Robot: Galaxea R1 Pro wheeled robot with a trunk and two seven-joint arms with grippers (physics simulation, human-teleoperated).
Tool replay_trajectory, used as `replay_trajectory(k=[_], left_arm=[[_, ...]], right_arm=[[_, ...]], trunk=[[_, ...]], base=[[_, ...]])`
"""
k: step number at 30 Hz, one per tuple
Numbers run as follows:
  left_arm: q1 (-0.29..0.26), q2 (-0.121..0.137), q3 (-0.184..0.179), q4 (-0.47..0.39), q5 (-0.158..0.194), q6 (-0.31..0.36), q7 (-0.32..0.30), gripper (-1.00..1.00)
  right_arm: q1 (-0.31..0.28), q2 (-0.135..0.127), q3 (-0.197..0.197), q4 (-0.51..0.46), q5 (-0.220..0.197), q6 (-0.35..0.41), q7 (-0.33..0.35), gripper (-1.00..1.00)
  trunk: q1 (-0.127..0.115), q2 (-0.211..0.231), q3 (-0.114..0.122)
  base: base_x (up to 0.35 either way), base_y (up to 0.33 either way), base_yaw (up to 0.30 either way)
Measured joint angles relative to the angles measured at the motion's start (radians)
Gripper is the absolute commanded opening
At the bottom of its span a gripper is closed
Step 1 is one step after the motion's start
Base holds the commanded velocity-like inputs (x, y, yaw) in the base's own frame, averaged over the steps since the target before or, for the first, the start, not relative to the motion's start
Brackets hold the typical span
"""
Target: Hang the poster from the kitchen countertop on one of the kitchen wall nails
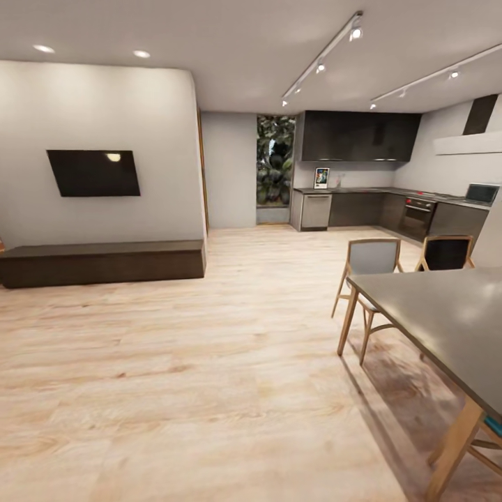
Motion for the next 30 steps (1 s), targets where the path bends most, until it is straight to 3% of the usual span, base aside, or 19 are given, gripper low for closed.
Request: replay_trajectory(k=[30], left_arm=[[0.001, 0.0, 0.0, 0.0, 0.0, 0.0, 0.0, 1.0]], right_arm=[[0.0, 0.0, 0.0, 0.0, 0.0, 0.0, 0.0, 1.0]], trunk=[[0.0, 0.0, 0.0]], base=[[0.338, 0.0, 0.0]])
